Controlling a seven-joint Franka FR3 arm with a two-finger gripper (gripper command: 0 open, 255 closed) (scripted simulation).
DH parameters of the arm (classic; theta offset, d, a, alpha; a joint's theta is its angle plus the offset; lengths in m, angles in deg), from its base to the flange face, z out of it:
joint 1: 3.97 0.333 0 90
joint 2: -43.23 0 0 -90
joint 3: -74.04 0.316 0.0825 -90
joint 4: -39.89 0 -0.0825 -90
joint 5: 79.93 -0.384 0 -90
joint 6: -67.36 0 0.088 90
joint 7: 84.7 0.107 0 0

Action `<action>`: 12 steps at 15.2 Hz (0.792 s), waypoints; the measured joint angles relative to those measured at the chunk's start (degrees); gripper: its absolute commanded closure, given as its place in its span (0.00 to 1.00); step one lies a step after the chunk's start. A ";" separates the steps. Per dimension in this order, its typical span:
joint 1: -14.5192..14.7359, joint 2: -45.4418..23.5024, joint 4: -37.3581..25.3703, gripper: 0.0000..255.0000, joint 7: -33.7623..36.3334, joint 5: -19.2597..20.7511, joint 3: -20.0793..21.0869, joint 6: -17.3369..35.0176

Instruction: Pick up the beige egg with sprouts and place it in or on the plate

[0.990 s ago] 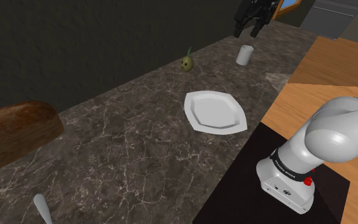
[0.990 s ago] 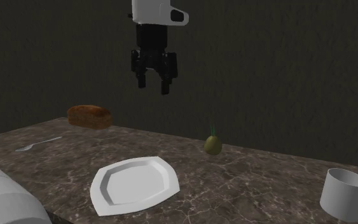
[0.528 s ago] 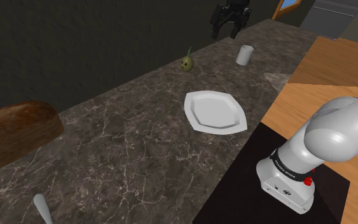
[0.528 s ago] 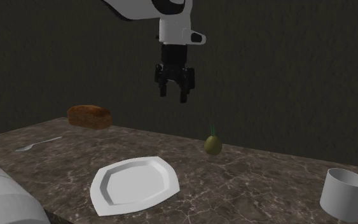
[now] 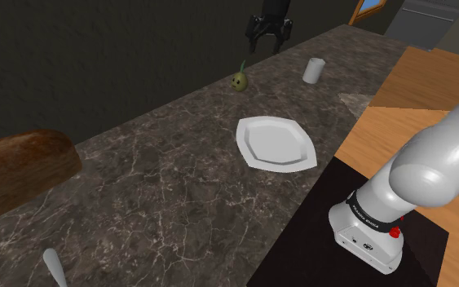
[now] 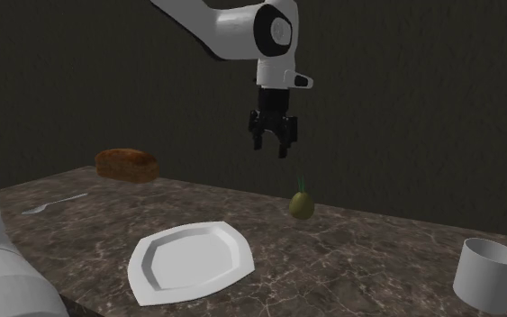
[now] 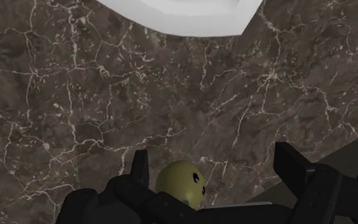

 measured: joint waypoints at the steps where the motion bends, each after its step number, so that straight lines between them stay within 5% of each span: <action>1: -0.26 -2.36 -1.65 0.00 0.16 -0.03 -0.27 0.35; 12: -2.34 -30.48 -30.68 0.00 4.90 -1.24 -1.77 -4.53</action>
